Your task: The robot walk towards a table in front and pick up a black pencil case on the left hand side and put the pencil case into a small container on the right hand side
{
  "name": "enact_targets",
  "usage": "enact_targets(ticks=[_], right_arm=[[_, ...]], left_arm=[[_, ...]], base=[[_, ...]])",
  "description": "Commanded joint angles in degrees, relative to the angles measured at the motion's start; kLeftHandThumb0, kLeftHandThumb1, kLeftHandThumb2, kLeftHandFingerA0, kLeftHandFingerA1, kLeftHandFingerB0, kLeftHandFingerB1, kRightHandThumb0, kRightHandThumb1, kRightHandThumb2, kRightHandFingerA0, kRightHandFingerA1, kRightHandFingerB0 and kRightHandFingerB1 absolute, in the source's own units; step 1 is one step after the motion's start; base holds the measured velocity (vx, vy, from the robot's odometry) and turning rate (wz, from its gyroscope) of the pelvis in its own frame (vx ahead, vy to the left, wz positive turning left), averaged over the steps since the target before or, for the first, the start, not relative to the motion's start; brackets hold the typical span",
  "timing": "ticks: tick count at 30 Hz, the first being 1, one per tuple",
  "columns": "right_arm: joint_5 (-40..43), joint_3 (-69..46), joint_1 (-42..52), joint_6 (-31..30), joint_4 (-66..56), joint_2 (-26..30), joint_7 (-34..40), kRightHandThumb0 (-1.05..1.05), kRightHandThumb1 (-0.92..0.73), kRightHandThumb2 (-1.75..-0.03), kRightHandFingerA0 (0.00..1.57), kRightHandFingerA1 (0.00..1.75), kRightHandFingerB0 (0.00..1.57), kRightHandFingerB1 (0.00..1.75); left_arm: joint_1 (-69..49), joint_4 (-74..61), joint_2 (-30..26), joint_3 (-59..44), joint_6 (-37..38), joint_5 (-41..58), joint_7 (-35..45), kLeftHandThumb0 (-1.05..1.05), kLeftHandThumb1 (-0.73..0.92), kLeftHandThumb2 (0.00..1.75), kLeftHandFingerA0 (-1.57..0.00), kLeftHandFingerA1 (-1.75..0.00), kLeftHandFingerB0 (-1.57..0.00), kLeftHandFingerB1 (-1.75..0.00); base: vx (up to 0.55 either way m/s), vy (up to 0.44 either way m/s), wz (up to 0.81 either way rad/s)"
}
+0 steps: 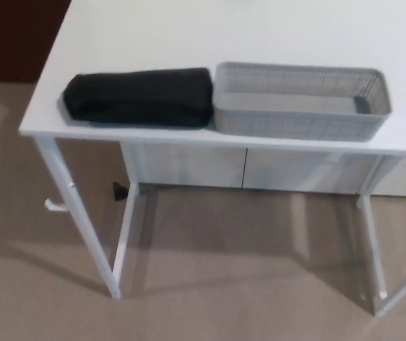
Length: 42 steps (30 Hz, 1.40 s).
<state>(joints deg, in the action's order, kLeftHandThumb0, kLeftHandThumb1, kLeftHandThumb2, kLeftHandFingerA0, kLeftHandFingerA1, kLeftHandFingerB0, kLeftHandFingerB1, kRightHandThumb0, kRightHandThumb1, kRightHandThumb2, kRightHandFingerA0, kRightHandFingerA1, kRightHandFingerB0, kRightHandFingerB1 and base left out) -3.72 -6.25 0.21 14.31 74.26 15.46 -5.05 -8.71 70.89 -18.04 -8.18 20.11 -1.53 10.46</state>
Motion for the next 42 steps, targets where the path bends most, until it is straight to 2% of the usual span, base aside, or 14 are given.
enact_targets(ticks=[1,7,8,11,12,14,15,16,27,28,32,36,37,42], right_arm=[[0.0,-0.2,0.1,-0.4,0.1,0.6,0.1,-0.36,-0.64,-0.6,0.52,0.42,0.32,0.33],[-0.1,-0.1,-0.6,-0.6,0.2,0.7,-0.2,-0.37,-0.64,-0.6,0.54,0.44,0.32,0.33],[-0.2,-0.1,-0.8,-0.6,0.2,0.7,-0.1,-0.37,-0.64,-0.6,0.55,0.44,0.33,0.33],[-0.3,0.1,-1.0,-0.8,0.0,0.7,0.1,-0.38,-0.63,-0.59,0.55,0.45,0.34,0.34],[-0.4,0.2,-1.0,-0.7,-0.1,0.8,0.2,-0.46,-0.5,-0.78,0.5,0.55,0.28,0.45],[-0.7,0.5,-0.9,-0.5,-0.3,0.9,0.2,-0.46,-0.5,-0.78,0.5,0.56,0.28,0.45],[-0.7,0.6,-0.7,-0.1,-0.5,1.0,-0.2,-0.46,-0.5,-0.79,0.5,0.57,0.27,0.45],[-0.7,0.7,-0.7,0.0,-0.6,1.0,-0.3,-0.46,-0.5,-0.79,0.49,0.57,0.27,0.45],[-0.9,1.3,-0.2,1.2,-1.8,1.1,-0.5,-0.46,-0.49,-0.79,0.5,0.58,0.27,0.46],[-0.9,1.3,-0.1,1.3,-1.8,1.1,-0.5,-0.45,-0.49,-0.79,0.5,0.58,0.27,0.46],[-0.9,1.6,-0.3,1.1,-2.0,1.0,-0.3,-0.38,-0.63,-0.6,0.58,0.5,0.35,0.36],[-0.7,1.4,-0.3,1.4,-1.9,1.0,-0.5,-0.38,-0.63,-0.59,0.58,0.5,0.35,0.36],[-0.8,1.6,-0.3,1.4,-1.9,1.1,-0.5,-0.44,-0.49,-0.79,0.51,0.59,0.28,0.46],[-1.0,1.9,-0.3,1.4,-1.9,1.1,-0.4,-0.45,-0.5,-0.79,0.51,0.58,0.28,0.46]], left_arm=[[0.0,0.4,-0.6,0.2,0.6,-0.3,-0.4,-0.32,0.52,0.56,-0.38,-0.4,-0.2,-0.29],[0.1,-0.1,-0.5,0.2,0.5,0.2,0.0,-0.31,0.52,0.56,-0.38,-0.4,-0.2,-0.29],[0.3,0.1,-0.5,0.1,0.4,0.3,-0.1,-0.24,0.37,0.86,-0.31,-0.59,-0.08,-0.47],[0.4,0.1,-0.5,0.0,0.4,0.3,0.0,-0.25,0.37,0.86,-0.31,-0.59,-0.06,-0.45],[0.4,0.0,-0.5,0.1,0.5,0.2,-0.1,-0.24,0.37,0.86,-0.3,-0.59,-0.07,-0.46],[0.3,-0.1,-0.5,0.3,0.4,0.0,-0.6,-0.24,0.37,0.86,-0.3,-0.59,-0.08,-0.47],[0.3,-0.1,-0.6,0.5,0.5,-0.3,-0.4,-0.31,0.53,0.56,-0.38,-0.42,-0.2,-0.29],[0.4,-0.1,-0.6,0.6,0.4,-0.3,-0.4,-0.32,0.52,0.56,-0.38,-0.41,-0.2,-0.28],[0.6,0.1,-0.8,1.0,0.7,-0.5,-0.4,-0.32,0.53,0.56,-0.37,-0.42,-0.2,-0.28],[0.5,-0.1,-0.7,0.8,0.8,-0.1,-0.1,-0.25,0.36,0.86,-0.3,-0.59,-0.06,-0.46],[0.3,-0.3,-0.5,0.7,0.7,-0.3,-0.7,-0.23,0.37,0.86,-0.31,-0.59,-0.07,-0.46],[0.5,0.2,-0.2,0.2,0.4,0.3,-0.1,-0.23,0.37,0.85,-0.3,-0.59,-0.06,-0.46],[0.7,0.3,-0.1,0.3,0.0,0.1,-0.5,-0.23,0.37,0.85,-0.31,-0.59,-0.06,-0.45],[0.4,0.3,-0.5,0.7,1.2,-0.5,-0.7,-0.24,0.36,0.86,-0.3,-0.59,-0.08,-0.47]], base=[[0.1,-0.467,-0.33],[0.18,-0.229,0.13],[0.23,-0.024,-0.02],[0.24,0.083,-0.15],[0.25,0.165,-0.25],[0.29,0.245,-0.23],[0.37,0.279,-0.03],[0.29,0.451,-0.46],[0.19,0.112,0.01],[0.16,-0.02,0.05],[0.18,-0.077,-0.03],[0.18,-0.09,0.1],[0.16,-0.068,0.03],[0.04,0.014,-0.12]])
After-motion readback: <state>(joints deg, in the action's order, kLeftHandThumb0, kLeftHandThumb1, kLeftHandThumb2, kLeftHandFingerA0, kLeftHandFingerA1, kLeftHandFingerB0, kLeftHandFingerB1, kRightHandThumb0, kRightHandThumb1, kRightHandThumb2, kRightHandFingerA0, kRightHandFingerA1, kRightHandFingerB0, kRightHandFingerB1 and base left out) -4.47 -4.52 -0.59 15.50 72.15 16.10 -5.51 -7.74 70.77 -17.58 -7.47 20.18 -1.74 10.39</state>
